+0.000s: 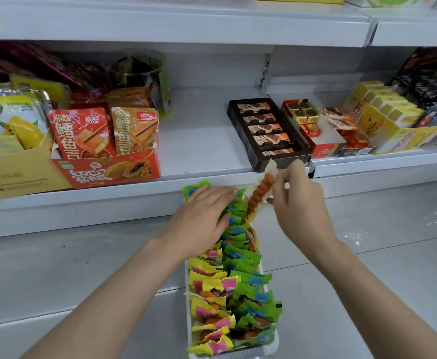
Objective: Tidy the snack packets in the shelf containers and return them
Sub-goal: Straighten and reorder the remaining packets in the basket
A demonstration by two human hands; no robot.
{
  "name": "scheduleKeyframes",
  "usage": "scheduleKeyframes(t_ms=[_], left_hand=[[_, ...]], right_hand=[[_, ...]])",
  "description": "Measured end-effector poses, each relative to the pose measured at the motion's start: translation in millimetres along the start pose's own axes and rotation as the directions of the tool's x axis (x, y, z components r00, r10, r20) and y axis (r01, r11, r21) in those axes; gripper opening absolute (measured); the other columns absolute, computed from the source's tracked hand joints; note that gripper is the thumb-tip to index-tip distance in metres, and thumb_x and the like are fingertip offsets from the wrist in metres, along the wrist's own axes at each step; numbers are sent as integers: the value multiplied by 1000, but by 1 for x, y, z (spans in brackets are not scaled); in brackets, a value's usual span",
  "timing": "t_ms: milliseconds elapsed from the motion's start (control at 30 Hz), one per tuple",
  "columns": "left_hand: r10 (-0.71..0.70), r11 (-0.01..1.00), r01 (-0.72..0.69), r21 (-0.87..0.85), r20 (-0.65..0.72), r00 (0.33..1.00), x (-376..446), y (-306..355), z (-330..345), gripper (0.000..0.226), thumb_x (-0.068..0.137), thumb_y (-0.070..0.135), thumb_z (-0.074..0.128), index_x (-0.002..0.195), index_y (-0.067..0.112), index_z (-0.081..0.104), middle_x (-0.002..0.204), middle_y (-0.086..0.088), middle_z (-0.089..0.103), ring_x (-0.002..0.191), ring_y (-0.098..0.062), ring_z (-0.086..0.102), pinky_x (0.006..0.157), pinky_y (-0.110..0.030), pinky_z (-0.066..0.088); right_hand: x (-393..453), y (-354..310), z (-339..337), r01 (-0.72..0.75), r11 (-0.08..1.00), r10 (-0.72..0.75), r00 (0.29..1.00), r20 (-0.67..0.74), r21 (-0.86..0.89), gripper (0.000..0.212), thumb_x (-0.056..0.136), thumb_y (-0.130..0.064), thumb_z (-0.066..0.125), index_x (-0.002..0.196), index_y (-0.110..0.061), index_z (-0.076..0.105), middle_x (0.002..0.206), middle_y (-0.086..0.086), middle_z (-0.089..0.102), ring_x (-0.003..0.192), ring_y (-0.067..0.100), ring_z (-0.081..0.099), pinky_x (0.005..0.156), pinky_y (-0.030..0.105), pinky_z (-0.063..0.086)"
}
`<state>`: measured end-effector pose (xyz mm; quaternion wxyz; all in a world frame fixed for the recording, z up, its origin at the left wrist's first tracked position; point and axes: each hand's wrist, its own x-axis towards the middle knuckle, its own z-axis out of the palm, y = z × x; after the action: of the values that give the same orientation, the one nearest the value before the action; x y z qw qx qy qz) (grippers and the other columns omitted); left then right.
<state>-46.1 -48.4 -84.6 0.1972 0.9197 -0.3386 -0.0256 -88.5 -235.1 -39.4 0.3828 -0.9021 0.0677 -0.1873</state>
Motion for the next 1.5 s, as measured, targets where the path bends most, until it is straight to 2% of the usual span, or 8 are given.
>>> scheduleKeyframes(t_ms=[200, 400, 700, 900, 1067, 1233, 1400, 1500], left_hand=[[-157, 944, 132, -303, -62, 986, -5, 20, -10, 56, 101, 42, 50, 153, 30, 32, 160, 10, 31, 148, -5, 19, 119, -22, 10], [-274, 295, 231, -927, 150, 950, -25, 71, -24, 61, 79, 44, 80, 134, 35, 54, 125, 12, 67, 117, -15, 64, 99, -32, 52], [-168, -61, 268, -962, 274, 947, -50, 72, -26, 31, 99, 9, 50, 129, 14, 57, 119, -9, 72, 98, -21, 73, 80, -19, 56], [-138, -358, 235, -904, 301, 944, -63, 60, -18, 49, 87, -7, 60, 134, 7, 55, 130, -18, 64, 122, -30, 62, 92, -26, 54], [-181, -647, 181, -741, 379, 908, -59, 55, -22, 34, 90, 18, 69, 122, 6, 69, 134, -21, 61, 119, -34, 63, 88, -35, 58], [-267, -711, 153, -687, 464, 845, -53, 58, -18, 43, 94, 43, 55, 118, 12, 72, 123, -19, 68, 96, -27, 71, 75, -32, 60], [-158, -800, 172, -575, 479, 864, -53, 53, -18, 51, 79, 21, 82, 124, 2, 66, 131, -27, 60, 89, -20, 68, 77, -26, 60], [-246, -640, 165, -750, 404, 881, -52, 50, -17, 69, 60, 6, 91, 123, 2, 64, 121, -21, 68, 88, -16, 71, 78, -24, 60]], right_hand=[[16, -11, -63, -46, 974, 105, 959, -262, 221, 18, 100, -35, 43, 83, -36, 37, 74, 12, 64, 75, 28, 70, 62, 54, 60], [23, -19, -71, -257, 779, 368, 926, -85, 572, 14, 103, -28, 48, 90, -22, 45, 86, 11, 70, 76, 26, 75, 54, 38, 60], [12, -8, -41, -510, 502, 390, 854, 343, 698, 25, 99, -31, 56, 104, -11, 72, 93, 6, 77, 85, 19, 75, 68, 28, 60], [10, -2, -37, -483, 494, 396, 865, 308, 723, 24, 100, -26, 56, 103, -11, 75, 98, 10, 77, 89, 22, 75, 67, 28, 60], [10, 1, -36, -463, 455, 397, 870, 292, 760, 22, 98, -23, 60, 109, -10, 74, 99, 9, 77, 90, 21, 75, 67, 27, 60], [8, 4, -33, -480, 440, 413, 859, 303, 759, 21, 98, -22, 60, 109, -9, 72, 98, 8, 77, 90, 21, 75, 67, 27, 60], [8, 5, -30, -476, 412, 369, 867, 336, 777, 21, 99, -24, 59, 111, -10, 70, 105, 10, 75, 98, 23, 73, 77, 31, 60], [8, 0, -27, -526, 350, 315, 846, 431, 775, 32, 101, -36, 54, 112, -10, 68, 111, 12, 74, 107, 24, 71, 92, 37, 58]])
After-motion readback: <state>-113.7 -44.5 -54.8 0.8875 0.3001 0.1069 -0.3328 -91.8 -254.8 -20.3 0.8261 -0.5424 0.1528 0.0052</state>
